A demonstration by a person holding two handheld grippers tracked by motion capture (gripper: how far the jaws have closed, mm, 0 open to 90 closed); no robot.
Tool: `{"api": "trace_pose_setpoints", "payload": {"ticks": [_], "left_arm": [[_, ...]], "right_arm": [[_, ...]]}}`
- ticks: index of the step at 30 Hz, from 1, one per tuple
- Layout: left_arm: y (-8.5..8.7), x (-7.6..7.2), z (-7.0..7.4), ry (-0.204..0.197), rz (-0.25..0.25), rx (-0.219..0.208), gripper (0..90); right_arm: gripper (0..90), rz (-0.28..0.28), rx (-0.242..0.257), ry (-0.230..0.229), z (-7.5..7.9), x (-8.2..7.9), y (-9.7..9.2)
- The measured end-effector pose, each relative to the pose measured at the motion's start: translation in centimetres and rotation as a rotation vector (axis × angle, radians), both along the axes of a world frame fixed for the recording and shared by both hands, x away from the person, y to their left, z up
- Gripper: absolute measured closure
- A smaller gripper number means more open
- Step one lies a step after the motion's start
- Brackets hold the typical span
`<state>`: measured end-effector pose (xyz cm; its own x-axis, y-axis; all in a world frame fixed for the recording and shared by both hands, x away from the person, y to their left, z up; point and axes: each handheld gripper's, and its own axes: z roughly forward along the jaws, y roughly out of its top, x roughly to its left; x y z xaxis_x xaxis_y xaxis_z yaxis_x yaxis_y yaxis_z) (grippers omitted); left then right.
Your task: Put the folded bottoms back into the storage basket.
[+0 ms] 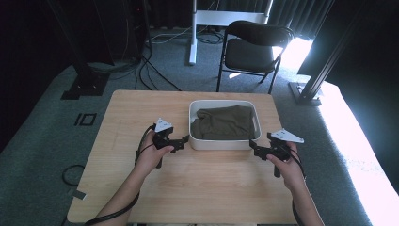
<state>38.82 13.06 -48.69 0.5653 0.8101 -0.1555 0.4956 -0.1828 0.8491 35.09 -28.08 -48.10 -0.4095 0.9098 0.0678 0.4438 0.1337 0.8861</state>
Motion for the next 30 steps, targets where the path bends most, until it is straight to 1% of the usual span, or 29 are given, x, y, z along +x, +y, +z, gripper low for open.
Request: {"api": "trace_pose_setpoints", "payload": {"ticks": [3,4,6,8,9,11,16,18,20,25,29,30], "left_arm": [[0.4,-0.2,-0.2,0.001,0.003,0.004,19.5],[0.7,-0.4,-0.5,0.006,0.011,-0.001,19.5],[0.9,-0.5,-0.6,0.006,0.013,0.003,19.5],[1.6,-0.8,-1.0,0.007,0.026,0.006,19.5],[1.6,-0.8,-1.0,0.007,0.026,0.006,19.5],[2.2,-1.0,-1.2,0.001,0.05,0.01,19.5],[3.2,-1.5,-1.7,0.0,0.074,0.02,18.4],[3.5,-1.7,-1.8,-0.001,0.079,0.03,18.3],[3.8,-1.9,-2.0,-0.004,0.081,0.054,18.3],[4.6,-2.7,-2.5,-0.004,0.105,0.074,18.3],[5.3,-3.2,-2.8,-0.004,0.115,0.107,18.3],[5.4,-3.3,-2.9,-0.004,0.118,0.107,18.3]], "right_arm": [[13.9,-0.005,0.001,0.004,-0.5,-0.4,-0.3],[13.9,-0.006,0.001,0.008,-0.7,-0.6,-0.4],[13.9,-0.005,0.004,0.012,-0.9,-0.7,-0.5],[13.9,-0.009,0.004,0.025,-1.5,-1.0,-0.8],[13.9,-0.009,0.004,0.025,-1.5,-1.0,-0.8],[13.9,-0.01,-0.001,0.038,-2.0,-1.2,-1.0],[13.9,-0.019,-0.008,0.054,-2.9,-1.7,-1.5],[13.9,-0.023,-0.011,0.06,-3.2,-1.8,-1.6],[13.8,-0.032,-0.023,0.068,-3.6,-2.0,-1.8],[13.7,-0.059,-0.035,0.089,-4.5,-2.3,-2.3],[13.7,-0.077,-0.038,0.11,-5.4,-2.6,-2.7],[13.7,-0.081,-0.045,0.115,-5.6,-2.7,-2.8]]}}
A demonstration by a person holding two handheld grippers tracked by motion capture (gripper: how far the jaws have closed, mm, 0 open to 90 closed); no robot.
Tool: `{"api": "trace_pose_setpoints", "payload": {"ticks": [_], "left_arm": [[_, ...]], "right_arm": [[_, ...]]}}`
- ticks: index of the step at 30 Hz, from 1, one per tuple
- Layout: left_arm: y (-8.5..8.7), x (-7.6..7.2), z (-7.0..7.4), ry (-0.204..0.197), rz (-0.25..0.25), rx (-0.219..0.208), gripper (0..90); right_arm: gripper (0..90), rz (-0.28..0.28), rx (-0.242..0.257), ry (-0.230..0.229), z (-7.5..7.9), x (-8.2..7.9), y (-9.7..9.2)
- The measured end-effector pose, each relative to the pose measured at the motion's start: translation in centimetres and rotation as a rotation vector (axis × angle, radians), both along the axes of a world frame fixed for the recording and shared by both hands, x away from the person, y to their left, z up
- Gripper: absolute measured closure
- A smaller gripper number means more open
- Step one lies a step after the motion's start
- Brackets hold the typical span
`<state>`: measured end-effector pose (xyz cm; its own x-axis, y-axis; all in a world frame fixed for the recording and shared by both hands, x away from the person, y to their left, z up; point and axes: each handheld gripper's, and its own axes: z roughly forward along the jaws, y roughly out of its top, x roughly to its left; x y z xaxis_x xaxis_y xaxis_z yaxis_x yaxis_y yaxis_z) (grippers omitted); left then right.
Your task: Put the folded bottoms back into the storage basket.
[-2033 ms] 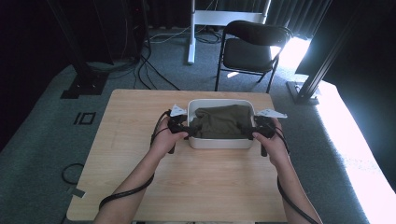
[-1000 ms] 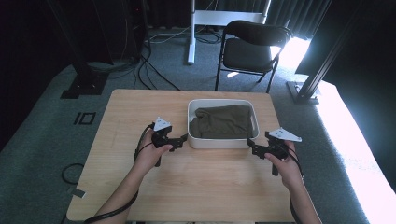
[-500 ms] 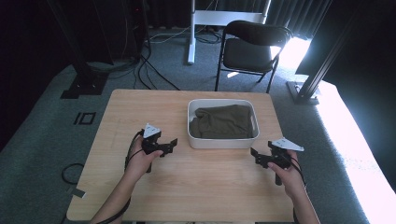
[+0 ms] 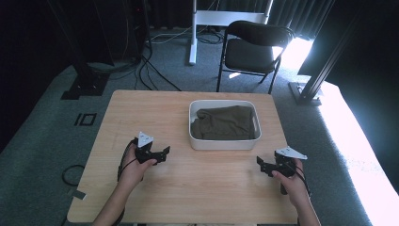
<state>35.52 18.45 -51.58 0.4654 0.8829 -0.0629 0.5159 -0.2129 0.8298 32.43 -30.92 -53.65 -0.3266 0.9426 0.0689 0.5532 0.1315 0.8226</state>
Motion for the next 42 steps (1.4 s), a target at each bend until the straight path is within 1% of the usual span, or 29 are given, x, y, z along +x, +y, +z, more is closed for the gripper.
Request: {"api": "trace_pose_setpoints", "payload": {"ticks": [3,6,9,16,17,19,24,25,27,29,31,32,34,35,37,40,42], "left_arm": [[0.6,-0.5,-0.3,0.008,0.006,0.024,18.3],[1.1,-0.9,-0.5,0.016,0.01,0.04,18.0],[1.6,-1.3,-0.7,0.023,0.026,0.061,16.8],[2.6,-2.1,-1.4,0.054,0.057,0.106,16.8],[2.7,-2.2,-1.6,0.062,0.065,0.107,16.8],[3.0,-2.3,-1.9,0.069,0.077,0.127,16.8],[3.7,-2.5,-2.5,0.087,0.115,0.131,16.8],[3.9,-2.6,-2.6,0.095,0.12,0.149,16.8],[4.2,-2.6,-2.7,0.096,0.137,0.149,16.8],[4.3,-2.7,-2.9,0.105,0.142,0.16,16.8],[4.4,-2.7,-3.2,0.118,0.143,0.175,16.8],[4.4,-2.7,-3.3,0.122,0.143,0.178,16.8],[4.4,-2.8,-3.6,0.134,0.143,0.182,16.8],[4.4,-2.8,-3.7,0.135,0.147,0.172,16.3],[4.5,-2.8,-3.8,0.135,0.152,0.159,15.8],[4.5,-2.8,-3.9,0.132,0.156,0.152,15.7],[4.5,-2.8,-3.9,0.133,0.157,0.152,15.6]], "right_arm": [[13.3,-0.006,-0.009,0.018,-0.5,-0.3,-0.3],[12.7,-0.015,-0.024,0.025,-0.9,-0.6,-0.7],[12.7,-0.025,-0.034,0.031,-1.2,-0.9,-1.1],[12.6,-0.036,-0.066,0.039,-1.8,-1.7,-1.4],[12.5,-0.04,-0.072,0.039,-1.9,-1.8,-1.5],[12.5,-0.042,-0.079,0.042,-2.0,-1.8,-1.6],[12.5,-0.055,-0.101,0.058,-2.5,-1.9,-1.7],[12.5,-0.056,-0.11,0.064,-2.6,-1.8,-1.7],[12.5,-0.061,-0.11,0.063,-2.6,-1.8,-1.8],[12.5,-0.064,-0.132,0.068,-2.6,-1.8,-1.8],[12.5,-0.062,-0.124,0.078,-2.6,-1.8,-1.8],[12.5,-0.06,-0.129,0.089,-2.7,-1.8,-1.7],[12.5,-0.054,-0.132,0.094,-2.7,-1.7,-1.7],[12.5,-0.053,-0.129,0.095,-2.7,-1.7,-1.7],[12.5,-0.05,-0.121,0.101,-2.7,-1.6,-1.7],[12.8,-0.055,-0.093,0.121,-2.7,-1.6,-1.8],[12.8,-0.056,-0.092,0.121,-2.7,-1.6,-1.8]]}}
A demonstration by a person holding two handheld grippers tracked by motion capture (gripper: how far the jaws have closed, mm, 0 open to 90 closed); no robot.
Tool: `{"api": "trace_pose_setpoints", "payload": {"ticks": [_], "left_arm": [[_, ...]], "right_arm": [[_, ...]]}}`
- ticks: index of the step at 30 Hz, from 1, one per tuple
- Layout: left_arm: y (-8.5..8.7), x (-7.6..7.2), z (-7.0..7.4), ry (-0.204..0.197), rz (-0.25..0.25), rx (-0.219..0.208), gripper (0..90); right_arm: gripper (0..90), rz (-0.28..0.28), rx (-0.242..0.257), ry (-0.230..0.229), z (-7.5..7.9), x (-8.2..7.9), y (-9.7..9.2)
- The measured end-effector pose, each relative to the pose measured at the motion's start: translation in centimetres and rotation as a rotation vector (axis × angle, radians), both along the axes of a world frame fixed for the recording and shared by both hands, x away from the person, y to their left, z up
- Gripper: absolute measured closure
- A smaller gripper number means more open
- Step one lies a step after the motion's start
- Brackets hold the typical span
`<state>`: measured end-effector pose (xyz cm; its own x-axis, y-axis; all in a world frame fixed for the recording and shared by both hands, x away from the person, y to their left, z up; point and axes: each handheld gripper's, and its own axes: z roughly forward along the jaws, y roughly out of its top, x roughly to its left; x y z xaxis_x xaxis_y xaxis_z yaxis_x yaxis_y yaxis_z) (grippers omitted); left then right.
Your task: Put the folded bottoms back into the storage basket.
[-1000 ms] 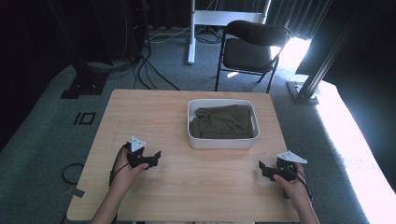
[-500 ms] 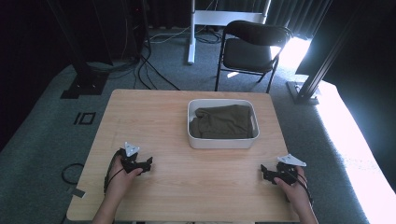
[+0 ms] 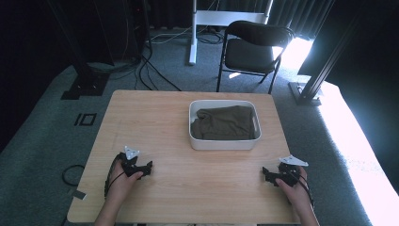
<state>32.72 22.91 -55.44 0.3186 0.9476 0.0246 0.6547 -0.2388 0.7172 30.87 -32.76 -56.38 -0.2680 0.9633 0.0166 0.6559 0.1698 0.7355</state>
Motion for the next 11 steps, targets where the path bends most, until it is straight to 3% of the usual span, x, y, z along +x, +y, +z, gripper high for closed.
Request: {"api": "trace_pose_setpoints", "payload": {"ticks": [2,6,11], "left_arm": [[-0.06,0.01,0.0,0.0,0.005,0.001,15.3],[-0.71,-0.07,-0.02,-0.002,0.065,-0.002,15.2],[-0.91,0.1,-0.04,0.005,0.073,-0.002,12.9]], "right_arm": [[12.7,0.0,0.0,0.0,0.0,0.0,-0.01],[12.7,0.0,0.001,0.0,0.0,0.0,0.0],[12.7,0.004,0.0,0.0,0.0,0.01,0.0]]}}
